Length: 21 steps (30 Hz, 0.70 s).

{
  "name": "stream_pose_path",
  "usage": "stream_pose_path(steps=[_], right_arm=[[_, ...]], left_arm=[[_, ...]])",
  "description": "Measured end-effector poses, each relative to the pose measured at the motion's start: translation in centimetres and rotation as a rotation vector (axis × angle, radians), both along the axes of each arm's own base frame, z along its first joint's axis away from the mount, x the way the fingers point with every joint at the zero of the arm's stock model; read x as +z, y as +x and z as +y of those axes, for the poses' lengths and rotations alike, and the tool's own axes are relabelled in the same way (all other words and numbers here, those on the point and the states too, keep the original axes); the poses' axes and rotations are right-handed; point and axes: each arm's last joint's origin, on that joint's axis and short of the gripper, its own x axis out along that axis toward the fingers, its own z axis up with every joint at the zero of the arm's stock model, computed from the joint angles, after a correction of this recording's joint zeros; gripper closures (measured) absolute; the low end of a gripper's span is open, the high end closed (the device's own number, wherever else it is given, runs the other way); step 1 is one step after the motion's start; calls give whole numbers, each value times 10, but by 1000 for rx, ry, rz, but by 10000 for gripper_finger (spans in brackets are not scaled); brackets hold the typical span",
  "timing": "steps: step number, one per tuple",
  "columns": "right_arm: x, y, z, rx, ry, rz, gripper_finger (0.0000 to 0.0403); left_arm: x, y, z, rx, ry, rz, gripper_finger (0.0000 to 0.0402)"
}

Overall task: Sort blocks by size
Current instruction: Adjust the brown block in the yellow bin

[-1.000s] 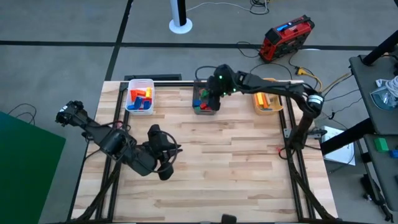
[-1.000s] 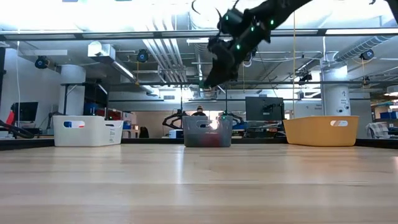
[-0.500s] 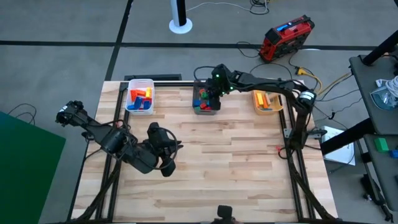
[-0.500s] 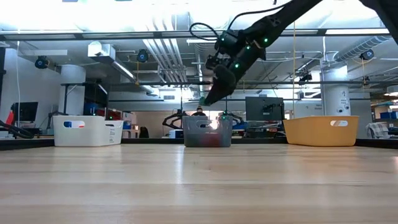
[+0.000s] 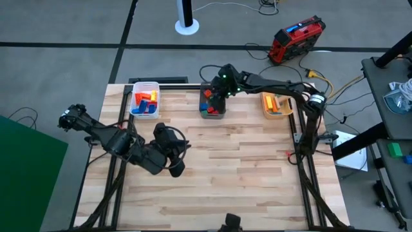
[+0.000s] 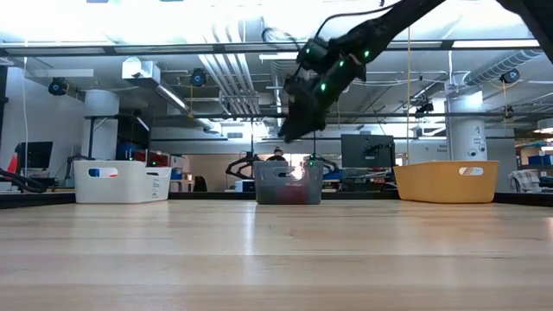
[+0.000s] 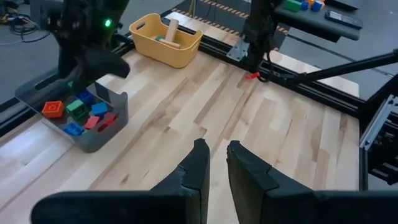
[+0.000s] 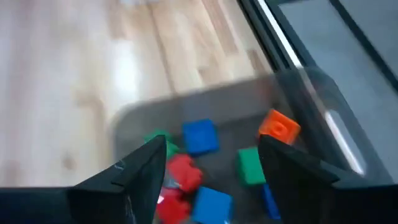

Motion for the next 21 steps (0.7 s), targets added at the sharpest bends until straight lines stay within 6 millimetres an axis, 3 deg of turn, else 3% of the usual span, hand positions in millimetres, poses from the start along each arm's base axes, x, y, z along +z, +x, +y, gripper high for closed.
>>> stream_pose_path(steps=[4,8,18,21], right_arm=[[24,-3,15,64,108,-101,153],[51,-7,42,134,188,-160,165],[136,-30,159,421,96,-347,202],[156,-40,183,481,94,-429,210]], left_arm=[[0,0,1,-5,15,7,366],[0,1,1,-15,29,13,366],[1,11,-5,-5,-45,-72,366],[10,21,0,-43,40,-127,366]])
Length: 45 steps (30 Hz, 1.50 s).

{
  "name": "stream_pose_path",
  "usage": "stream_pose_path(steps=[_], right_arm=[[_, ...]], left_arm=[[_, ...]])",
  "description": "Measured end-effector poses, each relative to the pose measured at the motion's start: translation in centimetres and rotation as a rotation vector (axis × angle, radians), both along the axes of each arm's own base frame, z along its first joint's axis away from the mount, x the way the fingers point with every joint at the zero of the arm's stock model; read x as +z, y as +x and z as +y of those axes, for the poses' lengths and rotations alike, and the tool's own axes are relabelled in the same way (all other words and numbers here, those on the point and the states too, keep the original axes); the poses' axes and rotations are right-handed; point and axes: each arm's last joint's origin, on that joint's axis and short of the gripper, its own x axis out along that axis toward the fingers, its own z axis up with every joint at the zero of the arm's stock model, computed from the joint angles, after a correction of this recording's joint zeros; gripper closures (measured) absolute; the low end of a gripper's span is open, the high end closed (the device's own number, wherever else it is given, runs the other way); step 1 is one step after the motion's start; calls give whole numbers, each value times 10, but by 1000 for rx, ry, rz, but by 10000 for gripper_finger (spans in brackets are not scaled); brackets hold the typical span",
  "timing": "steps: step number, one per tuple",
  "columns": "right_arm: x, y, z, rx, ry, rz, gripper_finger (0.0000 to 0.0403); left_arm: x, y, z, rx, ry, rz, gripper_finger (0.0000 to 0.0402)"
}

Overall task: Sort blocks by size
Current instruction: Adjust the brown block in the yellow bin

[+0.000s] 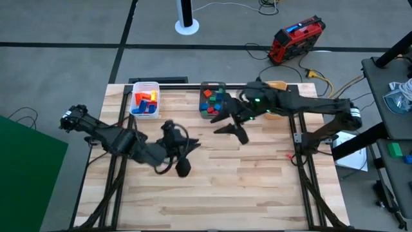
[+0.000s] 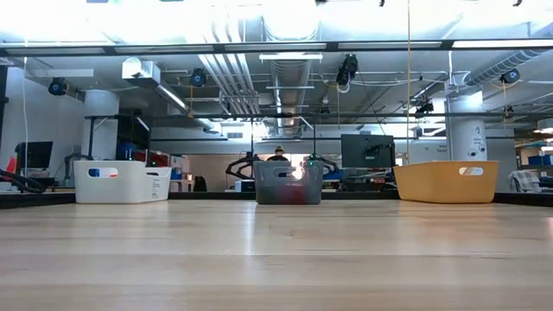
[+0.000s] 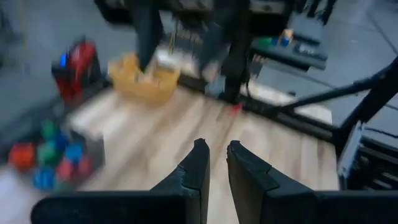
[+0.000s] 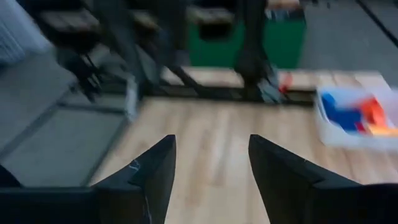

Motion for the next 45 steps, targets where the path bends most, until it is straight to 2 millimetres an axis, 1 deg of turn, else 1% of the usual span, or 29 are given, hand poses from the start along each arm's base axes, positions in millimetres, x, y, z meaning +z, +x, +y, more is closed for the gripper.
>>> stream_pose_path(steps=[3,6,8,12,15,17,19,24,26,28,29,31,36,38,39,41,43,45], right_arm=[[15,-11,16,31,38,-55,217],[24,-20,27,58,53,-77,222],[29,-25,31,64,75,-85,223],[36,-33,32,47,147,-81,219],[42,-36,31,38,164,-90,215],[49,-38,28,32,152,-114,212],[59,-41,24,23,140,-154,210],[79,-47,17,1,120,-218,206],[84,-49,16,1,118,-232,208],[88,-51,15,-17,107,-244,212],[89,-52,12,-65,99,-239,214],[89,-57,4,-256,53,-169,222],[73,-75,-28,-948,-139,118,249],[63,-85,-43,-1195,-197,217,263],[58,-89,-51,-1292,-215,256,270],[46,-95,-71,-1420,-202,345,287],[31,-102,-97,-1498,-148,467,309],[11,-107,-122,-1540,-74,596,335]], left_arm=[[10,10,13,-51,112,-40,366],[16,20,32,-136,162,-56,366],[17,26,47,-220,150,-62,366],[20,39,86,-414,46,-125,366],[31,44,110,-594,-2,-271,366],[41,43,120,-683,10,-372,366],[47,42,127,-697,34,-431,366],[52,40,138,-670,86,-454,366],[54,39,144,-634,86,-457,366],[54,38,154,-569,51,-457,366],[54,38,160,-541,37,-457,366],[55,34,170,-500,28,-460,366],[66,15,189,-431,71,-479,366],[69,6,198,-397,97,-468,366],[69,2,203,-377,108,-458,366],[71,-5,211,-345,127,-448,366],[72,-11,218,-316,139,-442,366],[73,-16,223,-294,144,-438,366]])
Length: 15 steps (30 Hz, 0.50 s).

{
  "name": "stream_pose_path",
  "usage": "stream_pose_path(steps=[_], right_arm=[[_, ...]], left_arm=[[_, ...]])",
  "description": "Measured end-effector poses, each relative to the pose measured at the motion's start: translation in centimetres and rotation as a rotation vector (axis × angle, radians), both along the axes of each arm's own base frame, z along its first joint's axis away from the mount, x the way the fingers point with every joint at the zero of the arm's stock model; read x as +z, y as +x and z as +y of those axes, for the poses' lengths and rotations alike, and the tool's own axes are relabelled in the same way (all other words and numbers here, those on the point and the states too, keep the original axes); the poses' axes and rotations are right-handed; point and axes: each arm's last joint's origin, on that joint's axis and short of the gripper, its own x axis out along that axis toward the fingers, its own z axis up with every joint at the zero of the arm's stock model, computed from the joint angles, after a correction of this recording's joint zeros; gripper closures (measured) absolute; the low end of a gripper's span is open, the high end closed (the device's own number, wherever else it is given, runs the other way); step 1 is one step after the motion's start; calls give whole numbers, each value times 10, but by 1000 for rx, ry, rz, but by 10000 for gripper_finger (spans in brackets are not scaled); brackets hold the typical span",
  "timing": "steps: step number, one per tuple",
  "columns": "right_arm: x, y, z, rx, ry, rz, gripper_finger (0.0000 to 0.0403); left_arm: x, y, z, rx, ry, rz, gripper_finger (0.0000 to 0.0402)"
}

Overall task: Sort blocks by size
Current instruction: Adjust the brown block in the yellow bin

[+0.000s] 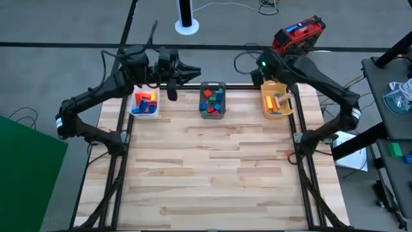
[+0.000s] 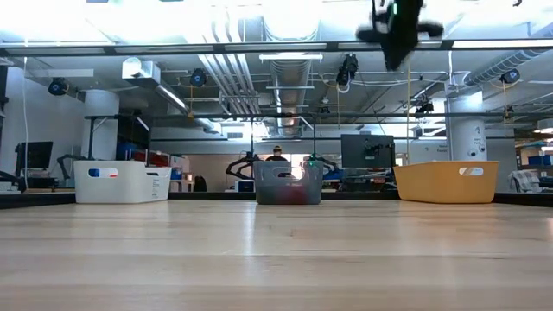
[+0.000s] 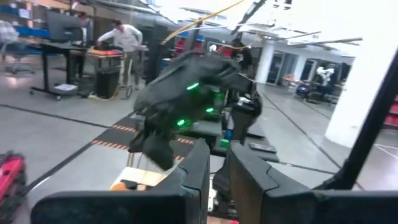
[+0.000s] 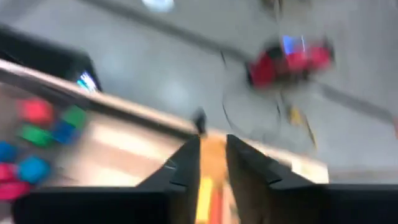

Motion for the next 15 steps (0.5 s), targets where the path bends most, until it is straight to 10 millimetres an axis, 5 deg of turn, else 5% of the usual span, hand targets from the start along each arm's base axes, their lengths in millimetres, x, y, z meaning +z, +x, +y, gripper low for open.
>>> stream_pose_path(steps=[7,12,15], right_arm=[[-66,-38,-80,-217,409,72,390],[-93,-57,-102,-353,547,202,390],[-104,-51,-107,-355,560,250,390]], left_arm=[[-3,-9,9,-8,13,54,366],[-9,-10,9,-7,12,112,366],[-11,-10,9,-9,17,135,366]])
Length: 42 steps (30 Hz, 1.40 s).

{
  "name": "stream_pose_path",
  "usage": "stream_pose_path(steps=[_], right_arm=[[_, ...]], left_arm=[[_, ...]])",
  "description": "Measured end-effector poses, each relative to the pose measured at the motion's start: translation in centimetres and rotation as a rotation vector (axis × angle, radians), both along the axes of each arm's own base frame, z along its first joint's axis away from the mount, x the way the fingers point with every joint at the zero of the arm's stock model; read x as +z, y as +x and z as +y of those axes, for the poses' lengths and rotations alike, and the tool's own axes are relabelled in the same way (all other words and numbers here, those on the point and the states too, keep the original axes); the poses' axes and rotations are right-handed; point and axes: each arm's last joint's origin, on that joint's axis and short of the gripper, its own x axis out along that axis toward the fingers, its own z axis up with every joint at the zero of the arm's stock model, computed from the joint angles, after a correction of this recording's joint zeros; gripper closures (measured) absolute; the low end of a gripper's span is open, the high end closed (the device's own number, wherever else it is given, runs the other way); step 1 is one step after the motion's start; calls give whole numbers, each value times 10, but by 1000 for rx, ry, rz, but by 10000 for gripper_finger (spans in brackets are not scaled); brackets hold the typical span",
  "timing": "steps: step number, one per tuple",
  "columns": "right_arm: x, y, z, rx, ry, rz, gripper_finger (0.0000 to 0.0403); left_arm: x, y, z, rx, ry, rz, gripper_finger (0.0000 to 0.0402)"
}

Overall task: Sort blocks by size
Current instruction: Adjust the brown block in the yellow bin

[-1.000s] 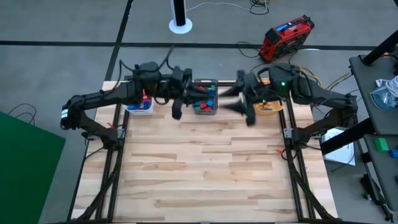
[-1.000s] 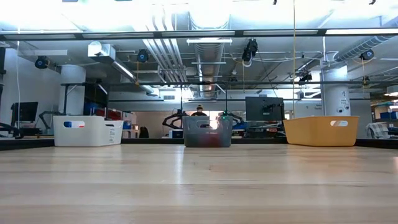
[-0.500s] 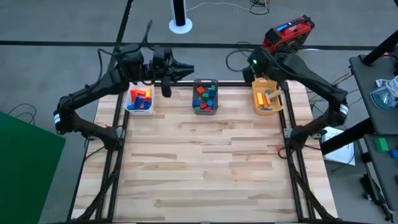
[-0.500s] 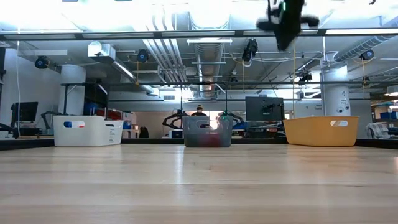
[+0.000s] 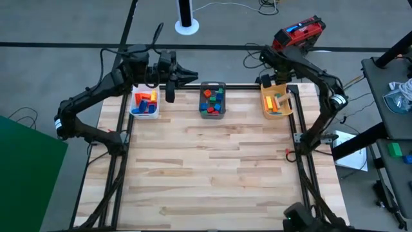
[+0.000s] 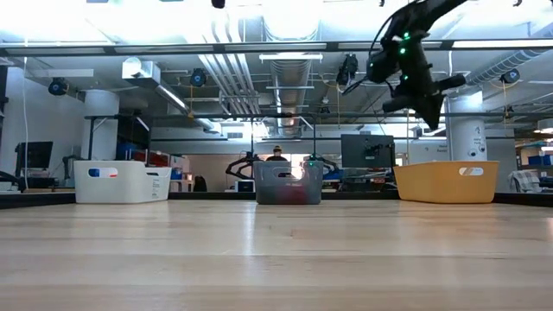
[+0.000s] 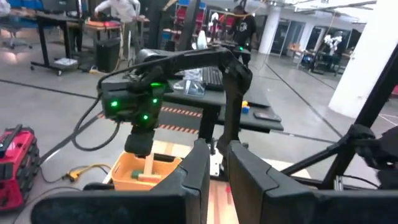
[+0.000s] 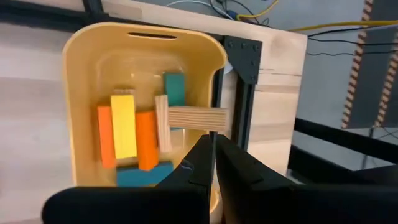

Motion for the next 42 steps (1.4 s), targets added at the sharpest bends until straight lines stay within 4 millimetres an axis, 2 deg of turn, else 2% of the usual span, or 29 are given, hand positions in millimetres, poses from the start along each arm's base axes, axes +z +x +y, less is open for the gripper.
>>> stream_pose_path(steps=[8,12,15,20,28,34,42], right_arm=[[-40,5,-7,-37,37,214,390],[-70,7,-9,-27,123,277,390],[-81,5,-11,-27,120,365,390],[-83,5,-14,-55,10,413,390],[-84,5,-16,-114,-52,397,390],[-87,3,-15,-278,-131,359,390],[-97,6,0,-655,-312,304,390]], left_arm=[[-2,0,0,-2,-4,19,366],[-2,0,0,-3,17,21,366],[-3,0,0,-3,18,23,366],[-3,0,0,-3,11,23,366],[-3,0,0,-14,13,23,366],[-3,0,0,-18,13,24,366],[-3,0,0,-18,13,24,366]])
